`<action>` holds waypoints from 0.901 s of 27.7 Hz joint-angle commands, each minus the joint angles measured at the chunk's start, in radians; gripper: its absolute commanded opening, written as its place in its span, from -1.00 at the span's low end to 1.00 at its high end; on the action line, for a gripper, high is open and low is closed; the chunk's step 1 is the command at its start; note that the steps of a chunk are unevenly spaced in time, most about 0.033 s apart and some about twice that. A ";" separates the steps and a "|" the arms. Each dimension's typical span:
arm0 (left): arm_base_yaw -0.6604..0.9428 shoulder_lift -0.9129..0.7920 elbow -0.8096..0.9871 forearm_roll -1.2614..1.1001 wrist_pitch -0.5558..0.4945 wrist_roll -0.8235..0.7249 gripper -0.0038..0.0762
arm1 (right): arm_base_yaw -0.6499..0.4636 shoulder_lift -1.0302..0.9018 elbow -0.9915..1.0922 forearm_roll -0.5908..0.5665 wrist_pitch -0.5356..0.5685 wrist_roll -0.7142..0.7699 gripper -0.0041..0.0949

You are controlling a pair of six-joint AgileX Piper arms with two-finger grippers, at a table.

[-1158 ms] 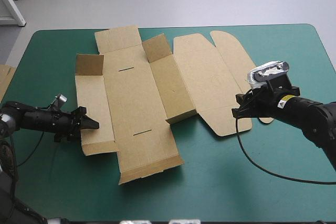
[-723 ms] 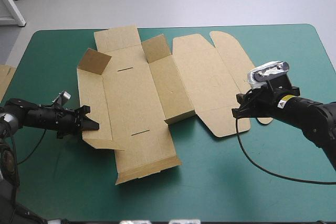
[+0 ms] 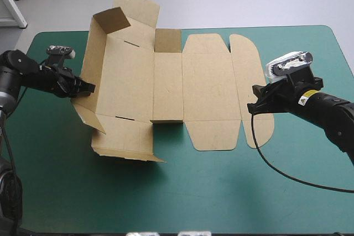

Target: Fold the box

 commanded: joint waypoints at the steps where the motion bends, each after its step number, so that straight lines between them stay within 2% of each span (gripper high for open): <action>1: -0.064 -0.044 -0.145 0.080 -0.001 -0.017 -0.93 | -0.006 -0.014 -0.041 -0.005 -0.064 -0.009 -0.03; 4: -0.137 -0.044 -0.247 0.167 -0.024 -0.016 -0.93 | -0.006 -0.014 -0.041 -0.005 -0.062 -0.005 -0.03; 10: -0.270 -0.033 -0.311 0.374 -0.074 0.012 -0.93 | -0.006 -0.014 -0.041 -0.001 -0.047 -0.005 -0.03; 14: -0.354 -0.005 -0.350 0.475 -0.163 0.020 -0.93 | -0.006 -0.014 -0.045 0.001 -0.032 -0.005 -0.03; 21: -0.441 0.074 -0.468 0.500 -0.208 0.199 -0.92 | -0.006 -0.014 -0.099 0.001 0.015 -0.005 -0.03; 25: -0.497 0.097 -0.482 0.506 -0.289 0.300 -0.92 | -0.006 -0.014 -0.129 -0.003 0.034 -0.005 -0.03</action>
